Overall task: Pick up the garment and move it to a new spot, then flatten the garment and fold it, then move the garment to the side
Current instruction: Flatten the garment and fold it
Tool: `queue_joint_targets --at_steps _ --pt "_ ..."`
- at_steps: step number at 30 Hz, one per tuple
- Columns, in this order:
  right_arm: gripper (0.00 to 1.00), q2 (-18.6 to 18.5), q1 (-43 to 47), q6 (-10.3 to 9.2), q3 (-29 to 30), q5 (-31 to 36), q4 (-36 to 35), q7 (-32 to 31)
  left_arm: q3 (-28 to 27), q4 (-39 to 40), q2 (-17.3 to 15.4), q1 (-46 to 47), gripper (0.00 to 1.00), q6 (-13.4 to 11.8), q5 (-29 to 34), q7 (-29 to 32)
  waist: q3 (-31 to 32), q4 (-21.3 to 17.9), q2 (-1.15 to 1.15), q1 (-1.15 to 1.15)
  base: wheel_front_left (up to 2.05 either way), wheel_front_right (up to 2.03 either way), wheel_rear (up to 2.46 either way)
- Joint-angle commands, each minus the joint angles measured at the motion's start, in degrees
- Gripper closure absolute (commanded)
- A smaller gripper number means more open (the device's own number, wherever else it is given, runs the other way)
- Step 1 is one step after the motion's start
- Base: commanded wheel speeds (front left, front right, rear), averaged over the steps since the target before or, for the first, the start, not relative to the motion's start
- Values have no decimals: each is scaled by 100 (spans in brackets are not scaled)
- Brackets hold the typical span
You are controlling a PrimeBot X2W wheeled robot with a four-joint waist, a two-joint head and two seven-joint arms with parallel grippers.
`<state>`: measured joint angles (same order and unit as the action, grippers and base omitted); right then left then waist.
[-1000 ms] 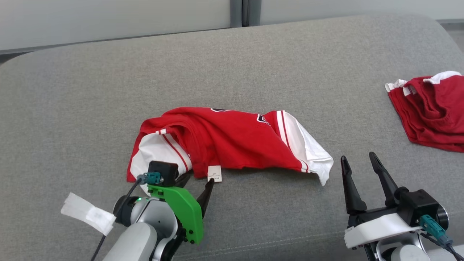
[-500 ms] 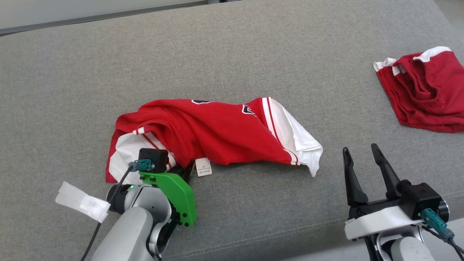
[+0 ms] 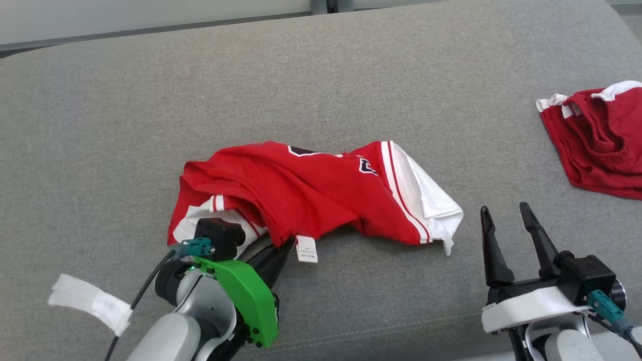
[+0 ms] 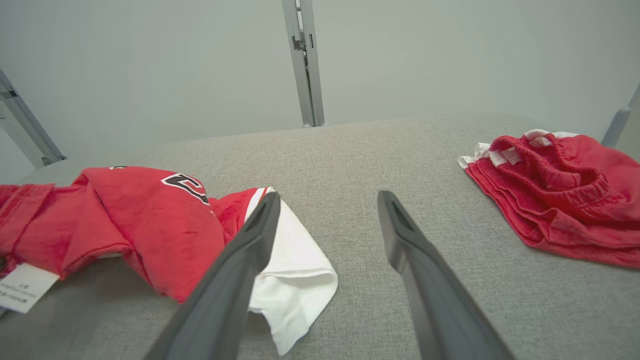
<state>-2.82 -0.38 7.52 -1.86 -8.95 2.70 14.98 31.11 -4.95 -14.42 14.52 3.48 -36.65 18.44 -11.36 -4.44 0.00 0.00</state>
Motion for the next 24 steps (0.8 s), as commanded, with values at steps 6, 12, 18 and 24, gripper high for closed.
queue_joint_targets --at_steps 6,12,18,24 --pt "0 -15 -38 -7 24 -25 7 21 -375 1396 -477 -458 100 35 -745 501 19 235 0 0 0 0 0" --pt "0 -15 -104 -7 16 -45 -5 23 -1111 1658 -713 -598 100 -205 -1331 500 -16 246 0 0 0 0 0" --pt "0 -15 -137 -7 13 -46 11 23 -1479 1182 -653 -680 100 -273 -1809 484 -69 202 0 0 0 0 0" --pt "0 -15 -147 -7 35 -29 41 24 -1605 441 -494 -890 100 -116 -2311 491 -85 162 0 0 0 0 0"
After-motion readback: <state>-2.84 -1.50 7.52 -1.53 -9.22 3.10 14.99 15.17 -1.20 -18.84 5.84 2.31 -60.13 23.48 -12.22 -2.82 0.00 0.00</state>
